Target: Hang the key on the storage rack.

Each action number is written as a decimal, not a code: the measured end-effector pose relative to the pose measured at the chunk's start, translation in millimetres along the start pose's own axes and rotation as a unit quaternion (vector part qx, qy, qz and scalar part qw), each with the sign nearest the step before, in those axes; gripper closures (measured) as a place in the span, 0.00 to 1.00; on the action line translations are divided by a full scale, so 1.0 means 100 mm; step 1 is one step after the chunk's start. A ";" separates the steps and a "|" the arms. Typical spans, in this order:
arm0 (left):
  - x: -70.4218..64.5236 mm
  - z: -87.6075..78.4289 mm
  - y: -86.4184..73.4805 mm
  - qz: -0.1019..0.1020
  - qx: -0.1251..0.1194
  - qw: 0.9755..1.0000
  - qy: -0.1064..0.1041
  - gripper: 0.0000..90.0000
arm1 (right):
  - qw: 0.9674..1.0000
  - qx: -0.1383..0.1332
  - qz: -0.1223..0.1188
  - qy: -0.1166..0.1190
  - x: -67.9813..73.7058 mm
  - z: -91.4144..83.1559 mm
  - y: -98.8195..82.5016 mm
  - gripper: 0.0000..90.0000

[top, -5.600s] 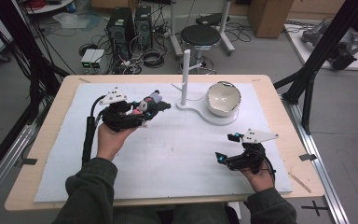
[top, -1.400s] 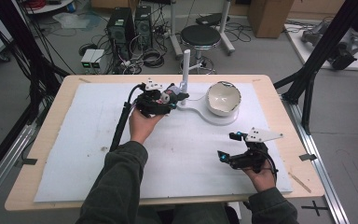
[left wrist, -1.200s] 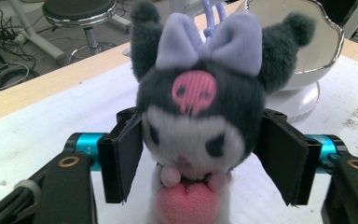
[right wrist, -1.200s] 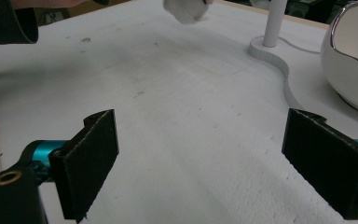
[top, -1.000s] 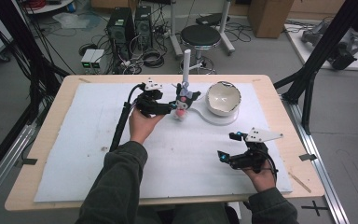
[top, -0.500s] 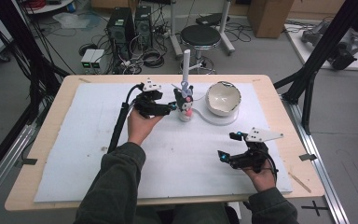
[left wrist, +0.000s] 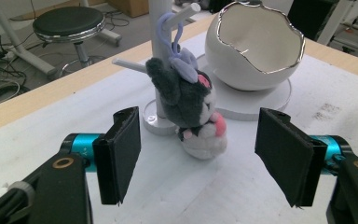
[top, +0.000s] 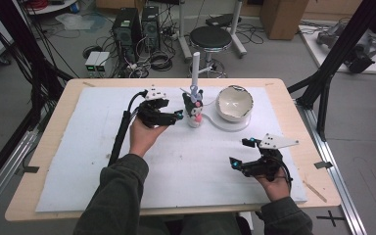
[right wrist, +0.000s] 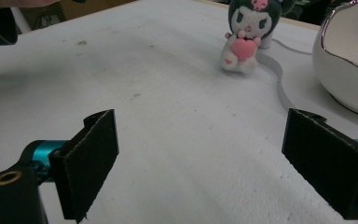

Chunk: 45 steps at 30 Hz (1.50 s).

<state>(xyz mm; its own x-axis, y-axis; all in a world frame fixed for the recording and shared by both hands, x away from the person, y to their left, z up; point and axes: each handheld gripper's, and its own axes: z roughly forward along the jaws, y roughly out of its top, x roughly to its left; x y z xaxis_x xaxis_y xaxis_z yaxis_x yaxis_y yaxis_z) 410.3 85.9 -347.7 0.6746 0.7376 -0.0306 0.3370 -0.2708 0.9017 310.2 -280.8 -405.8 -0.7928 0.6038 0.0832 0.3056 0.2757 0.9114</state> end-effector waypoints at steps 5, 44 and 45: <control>-0.01 -0.05 -0.03 0.004 0.000 1.000 -0.001 0.34 | 1.000 0.000 0.001 -0.002 0.00 0.00 0.00 0.11; -0.04 -0.41 -0.33 0.017 0.001 1.000 -0.011 0.33 | 1.000 -0.002 0.003 -0.014 0.00 -0.02 0.01 0.11; -0.04 -0.42 -0.35 0.017 0.001 1.000 -0.010 0.33 | 1.000 -0.002 0.003 -0.014 0.00 -0.02 0.01 0.11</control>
<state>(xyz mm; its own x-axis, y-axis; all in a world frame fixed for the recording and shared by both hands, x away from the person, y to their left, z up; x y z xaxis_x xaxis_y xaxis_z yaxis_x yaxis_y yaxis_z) 368.5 118.3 -360.9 0.6989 0.7151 -0.0088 0.3144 -0.2962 0.9019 309.0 -281.7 -404.5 -0.7756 0.6263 0.0782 0.3089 0.2686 0.9124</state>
